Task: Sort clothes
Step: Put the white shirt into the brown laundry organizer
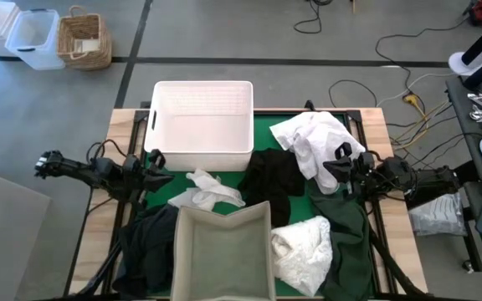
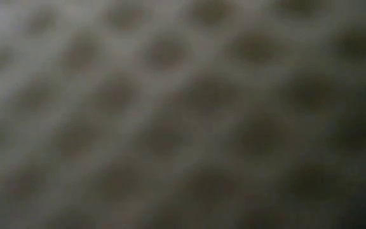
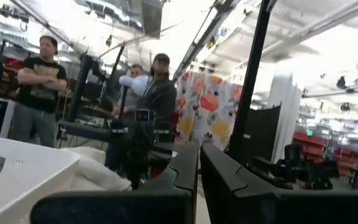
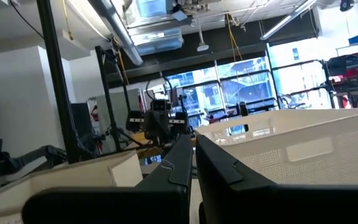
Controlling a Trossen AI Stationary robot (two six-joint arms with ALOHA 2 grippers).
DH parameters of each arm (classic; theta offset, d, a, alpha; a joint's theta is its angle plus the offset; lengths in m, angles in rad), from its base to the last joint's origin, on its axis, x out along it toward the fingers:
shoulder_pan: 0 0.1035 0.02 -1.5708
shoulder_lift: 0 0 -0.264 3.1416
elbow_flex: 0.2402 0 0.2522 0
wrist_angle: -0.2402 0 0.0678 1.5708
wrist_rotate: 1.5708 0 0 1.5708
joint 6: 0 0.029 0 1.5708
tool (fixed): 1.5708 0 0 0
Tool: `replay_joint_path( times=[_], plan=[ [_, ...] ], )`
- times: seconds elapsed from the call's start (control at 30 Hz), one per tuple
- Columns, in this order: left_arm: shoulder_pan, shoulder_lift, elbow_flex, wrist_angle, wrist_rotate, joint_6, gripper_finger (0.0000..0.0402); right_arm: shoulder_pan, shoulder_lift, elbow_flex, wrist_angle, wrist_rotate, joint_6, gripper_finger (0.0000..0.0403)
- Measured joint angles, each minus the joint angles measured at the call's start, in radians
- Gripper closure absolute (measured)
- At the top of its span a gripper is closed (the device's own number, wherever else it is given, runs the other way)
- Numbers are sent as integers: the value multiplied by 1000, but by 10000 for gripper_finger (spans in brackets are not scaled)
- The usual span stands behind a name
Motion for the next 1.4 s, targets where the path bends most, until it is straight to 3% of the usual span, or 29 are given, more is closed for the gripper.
replay_joint_path(
  times=[0.33, 0.67, 0.83, 1.1, 1.4],
  plan=[
    [-18, 231, 301, -486, -8, -66, 400, 1, 82, 119, -75, -114, 6, 390],
    [-66, 311, 607, -945, -96, -129, 400, 2, 278, 233, -197, -147, 10, 390],
    [-77, 342, 623, -992, -93, -169, 400, 3, 341, 305, -251, -320, 17, 390],
    [-138, 388, 645, -1037, -42, -210, 400, 3, 379, 419, -379, -316, 20, 390],
    [-214, 499, 751, -1241, -202, -314, 401, 3, 381, 469, -440, -315, 57, 390]
  ],
)
